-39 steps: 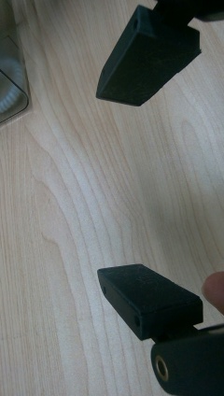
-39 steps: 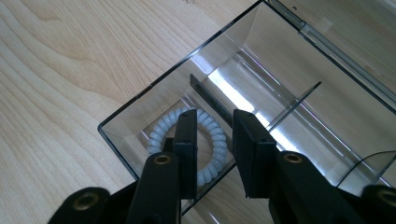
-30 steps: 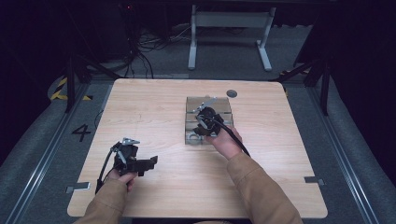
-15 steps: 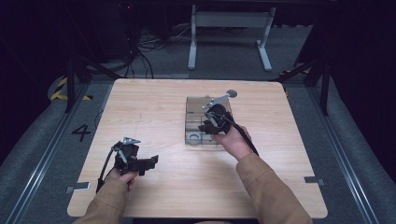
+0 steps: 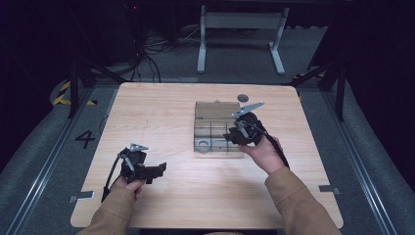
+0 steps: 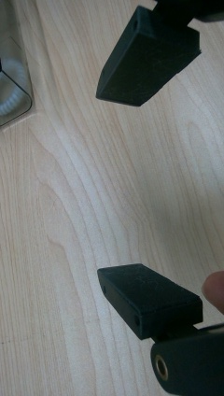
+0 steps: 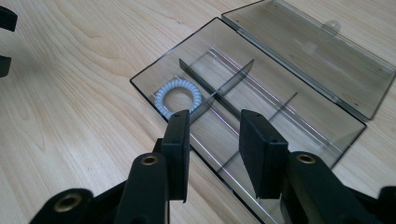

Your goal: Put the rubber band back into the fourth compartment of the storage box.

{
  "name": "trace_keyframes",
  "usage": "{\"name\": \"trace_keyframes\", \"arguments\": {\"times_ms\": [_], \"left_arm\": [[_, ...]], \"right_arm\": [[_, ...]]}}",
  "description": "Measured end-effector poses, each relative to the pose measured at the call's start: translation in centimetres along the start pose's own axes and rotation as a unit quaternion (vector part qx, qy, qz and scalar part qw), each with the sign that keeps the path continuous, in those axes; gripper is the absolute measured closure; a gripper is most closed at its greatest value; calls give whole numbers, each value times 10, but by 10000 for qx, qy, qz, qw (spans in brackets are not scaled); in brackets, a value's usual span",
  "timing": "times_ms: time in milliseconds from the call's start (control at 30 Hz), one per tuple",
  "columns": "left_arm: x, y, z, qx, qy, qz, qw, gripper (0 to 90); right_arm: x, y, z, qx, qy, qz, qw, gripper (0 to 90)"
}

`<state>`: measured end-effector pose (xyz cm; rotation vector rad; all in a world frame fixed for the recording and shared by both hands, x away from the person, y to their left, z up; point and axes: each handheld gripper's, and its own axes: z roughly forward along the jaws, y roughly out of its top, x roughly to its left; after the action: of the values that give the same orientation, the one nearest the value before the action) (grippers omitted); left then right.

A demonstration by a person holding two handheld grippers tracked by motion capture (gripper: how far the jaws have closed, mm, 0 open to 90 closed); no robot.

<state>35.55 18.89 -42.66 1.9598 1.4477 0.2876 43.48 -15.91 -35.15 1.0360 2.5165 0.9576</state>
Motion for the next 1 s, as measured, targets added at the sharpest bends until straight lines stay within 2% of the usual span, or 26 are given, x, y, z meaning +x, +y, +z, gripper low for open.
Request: {"name": "trace_keyframes", "arguments": {"times_ms": [200,400,567,667,733,900,1000], "left_arm": [[0,0,1,21,16,17,10000,137],[-1,0,1,3,1,28,10000,137],[-1,1,2,11,20,43,10000,137],[-2,1,2,-1,40,20,10000,137],[-2,1,1,-7,52,19,10000,137],[-2,1,1,-29,63,30,10000,137],[-1,1,1,-21,64,13,10000,137]], "right_arm": [[-10,-15,-18,-125,-89,108,9998,627],[-22,-30,-30,-127,-263,286,9992,616],[-32,-46,-43,-180,-405,399,9982,575],[-35,-55,-48,-211,-544,420,9974,548],[-36,-61,-50,-245,-549,475,9971,541],[-41,-75,-54,-176,-724,403,9964,501],[-46,-88,-59,-178,-714,554,9957,487]]}}
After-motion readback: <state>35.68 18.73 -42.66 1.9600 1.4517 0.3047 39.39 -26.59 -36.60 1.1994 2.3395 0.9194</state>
